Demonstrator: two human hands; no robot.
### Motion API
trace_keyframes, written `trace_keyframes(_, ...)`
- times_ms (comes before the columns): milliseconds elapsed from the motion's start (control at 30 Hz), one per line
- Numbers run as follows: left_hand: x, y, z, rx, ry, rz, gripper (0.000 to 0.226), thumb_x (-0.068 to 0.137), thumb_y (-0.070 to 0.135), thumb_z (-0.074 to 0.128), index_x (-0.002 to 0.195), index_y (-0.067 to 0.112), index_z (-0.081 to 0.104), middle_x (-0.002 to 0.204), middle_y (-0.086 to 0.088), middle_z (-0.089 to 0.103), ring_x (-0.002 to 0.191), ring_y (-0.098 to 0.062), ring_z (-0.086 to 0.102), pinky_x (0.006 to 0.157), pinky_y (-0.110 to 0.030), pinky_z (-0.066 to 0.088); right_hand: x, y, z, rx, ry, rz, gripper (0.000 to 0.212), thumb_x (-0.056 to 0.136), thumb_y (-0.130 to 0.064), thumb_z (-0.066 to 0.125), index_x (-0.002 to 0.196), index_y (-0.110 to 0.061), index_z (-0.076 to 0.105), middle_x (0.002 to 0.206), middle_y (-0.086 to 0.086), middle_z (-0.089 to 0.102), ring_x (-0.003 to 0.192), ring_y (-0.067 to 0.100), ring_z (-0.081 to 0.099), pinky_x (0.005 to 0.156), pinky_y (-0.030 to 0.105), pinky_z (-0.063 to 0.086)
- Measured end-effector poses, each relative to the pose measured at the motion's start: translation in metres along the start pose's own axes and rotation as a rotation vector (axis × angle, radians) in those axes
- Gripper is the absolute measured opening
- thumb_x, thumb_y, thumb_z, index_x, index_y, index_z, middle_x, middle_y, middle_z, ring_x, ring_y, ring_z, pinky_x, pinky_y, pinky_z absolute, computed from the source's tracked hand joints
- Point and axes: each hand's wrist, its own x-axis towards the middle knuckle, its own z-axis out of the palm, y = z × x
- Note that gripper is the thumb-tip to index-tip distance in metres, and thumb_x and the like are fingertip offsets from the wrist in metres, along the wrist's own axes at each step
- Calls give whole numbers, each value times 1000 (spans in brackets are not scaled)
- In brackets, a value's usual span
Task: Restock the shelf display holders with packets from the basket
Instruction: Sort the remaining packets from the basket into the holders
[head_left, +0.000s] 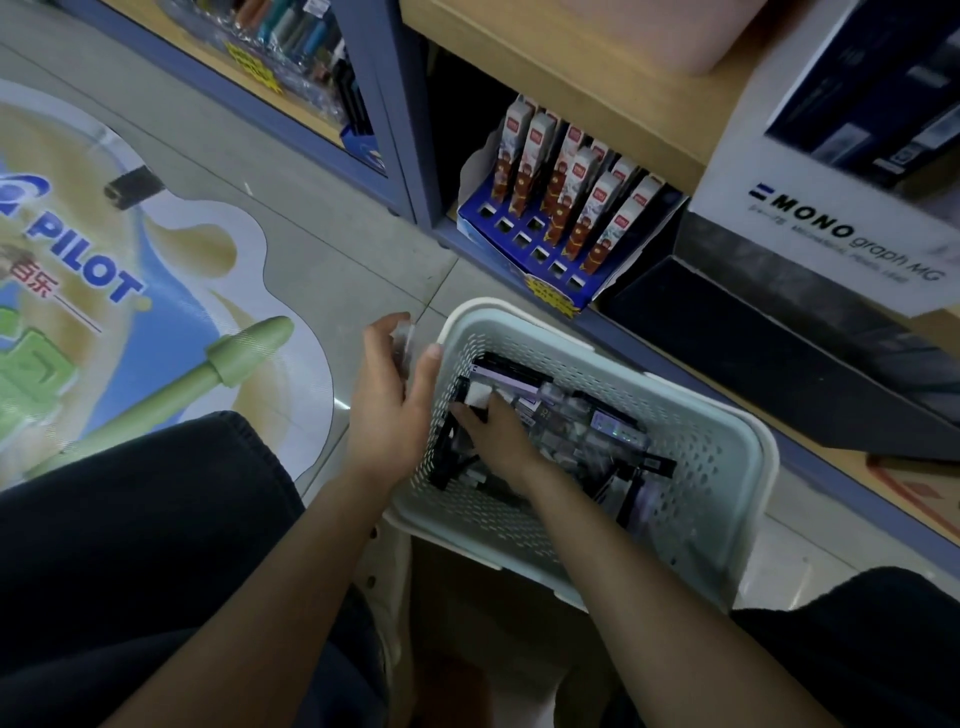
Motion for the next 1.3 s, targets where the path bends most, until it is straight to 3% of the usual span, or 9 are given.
trace_keyframes(100,-4,2,-5,-12,39,21,16,94,29,51,107,21,46,73,-5,54,66,-8,53,55,-21,40,-14,-9,-11,-50,15,-96,13,99,-26,44,105,-15,48,91,-5,53,81,10,51,63,21,38)
trace_keyframes(267,-19,13,-8,-10,39,66,13,99,25,41,90,21,50,62,-5,50,48,-6,38,44,-20,28,-44,-26,-23,34,18,-136,11,99,-21,46,90,-23,52,83,-14,54,73,-5,49,54,3,38)
trace_keyframes(367,-27,22,-9,-53,-18,46,12,99,24,41,94,23,52,75,-3,59,62,-9,49,53,-17,35,-66,-42,-30,97,30,-187,20,97,-21,50,113,-11,57,100,-1,64,85,8,59,69,12,47)
trace_keyframes(567,-46,54,-12,-304,-332,-54,17,99,17,42,105,26,56,91,1,67,83,-10,67,71,-25,54,-108,-76,-48,207,135,-288,20,93,-13,56,110,-4,59,103,18,67,89,21,63,84,40,52)
trace_keyframes(667,-52,71,-17,-230,-369,14,15,97,15,46,96,28,55,85,-4,67,74,-19,67,70,-39,54,-130,-91,-58,114,193,-372,15,93,-15,56,107,-11,56,95,6,64,83,12,58,77,25,48)
trace_keyframes(800,-65,99,-23,-206,-390,61,17,97,6,43,92,18,53,69,-2,63,50,-11,61,55,-32,49,-164,-107,-71,-114,299,-462,19,98,-22,46,103,-7,56,86,3,58,74,10,52,63,21,39)
trace_keyframes(900,-77,123,-24,-186,-401,101,12,98,7,41,106,13,49,85,-2,64,56,-16,63,47,-21,47,-194,-116,-85,-202,377,-511,24,98,-26,46,110,-10,60,95,4,60,80,11,55,68,18,40)
trace_keyframes(1100,-102,181,-16,-137,-467,221,12,100,11,39,108,18,45,86,-6,61,56,-17,56,56,-29,52,-256,-127,-128,-302,577,-666,16,95,-23,53,101,-10,61,93,12,65,86,26,59,76,36,45)
trace_keyframes(1300,-115,234,11,-68,-589,368,16,100,14,38,108,24,47,84,1,60,61,-16,56,66,-36,54,-295,-120,-191,-255,890,-675,9,92,-23,58,90,-29,51,79,-7,61,75,17,61,74,48,53)
